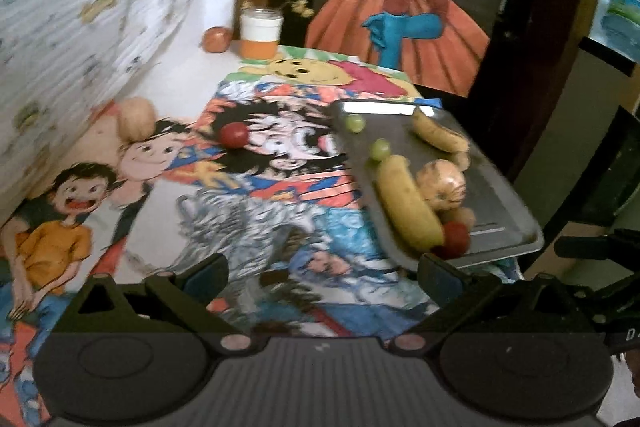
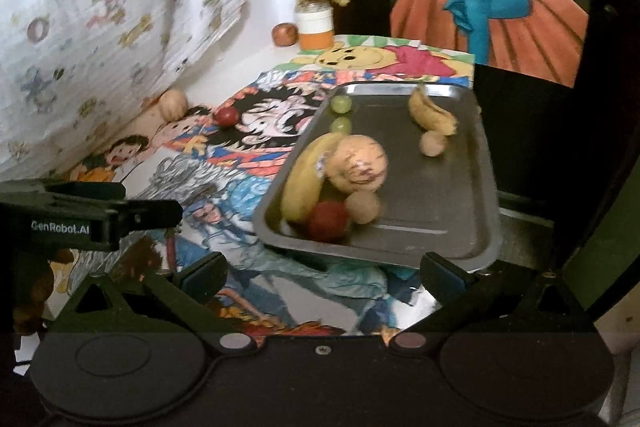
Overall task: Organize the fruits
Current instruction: 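Withdraw both tools from the tray, then grasp a red tomato with the right tool while the left tool grasps a tan round fruit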
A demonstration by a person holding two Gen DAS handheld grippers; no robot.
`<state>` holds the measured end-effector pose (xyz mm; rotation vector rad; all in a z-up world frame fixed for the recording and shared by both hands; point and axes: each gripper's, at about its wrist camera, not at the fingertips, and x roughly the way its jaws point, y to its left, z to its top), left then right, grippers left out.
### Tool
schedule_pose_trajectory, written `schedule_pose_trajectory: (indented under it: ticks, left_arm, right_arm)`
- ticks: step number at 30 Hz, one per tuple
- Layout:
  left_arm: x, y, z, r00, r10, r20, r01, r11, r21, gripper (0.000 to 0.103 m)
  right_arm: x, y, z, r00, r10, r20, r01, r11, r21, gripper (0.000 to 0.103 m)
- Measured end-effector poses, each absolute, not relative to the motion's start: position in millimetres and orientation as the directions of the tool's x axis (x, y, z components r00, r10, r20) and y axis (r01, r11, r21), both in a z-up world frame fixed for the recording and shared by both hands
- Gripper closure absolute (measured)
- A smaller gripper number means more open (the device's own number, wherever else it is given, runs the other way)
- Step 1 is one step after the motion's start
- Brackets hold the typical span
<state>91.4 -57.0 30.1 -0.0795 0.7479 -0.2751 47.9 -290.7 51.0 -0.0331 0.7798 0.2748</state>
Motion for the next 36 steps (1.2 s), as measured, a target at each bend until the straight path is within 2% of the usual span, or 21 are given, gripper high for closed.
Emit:
schedule_pose_trajectory:
  ticks: [9,21,33,36]
  left_arm:
    - [90.8,-25.4,31.4,0.708,-0.177,-0.684,0.105,0.984,-0.146,0.000]
    - [94.9,19.0,33.2,0.726,-0.020,-0.688,-0.029,0.998,-0.060,0.000]
    - [113.0,55.0,43.5,0.764,0.085,-0.639,-0.099,0.995,0.014,0.000]
    - [122.5,55.6,48.0,0.771,0.085,-0.631,-0.109,0.994,0.000,0.000]
  right_arm:
    - [54.3,-264.7,74.1,0.699,0.237,-0.675,-0.318,0.948,0.004,0.001]
    - [92.0,-219.7,87.3,0.697,0.311,-0.646,-0.411,0.912,-0.003,0.001]
    - [125.8,-190.6,75.8,0.663,0.343,-0.665,-0.494,0.868,-0.045,0.001]
    - [138.6,-184.3,72.7,0.659,0.351,-0.666,-0.524,0.849,-0.071,0.001]
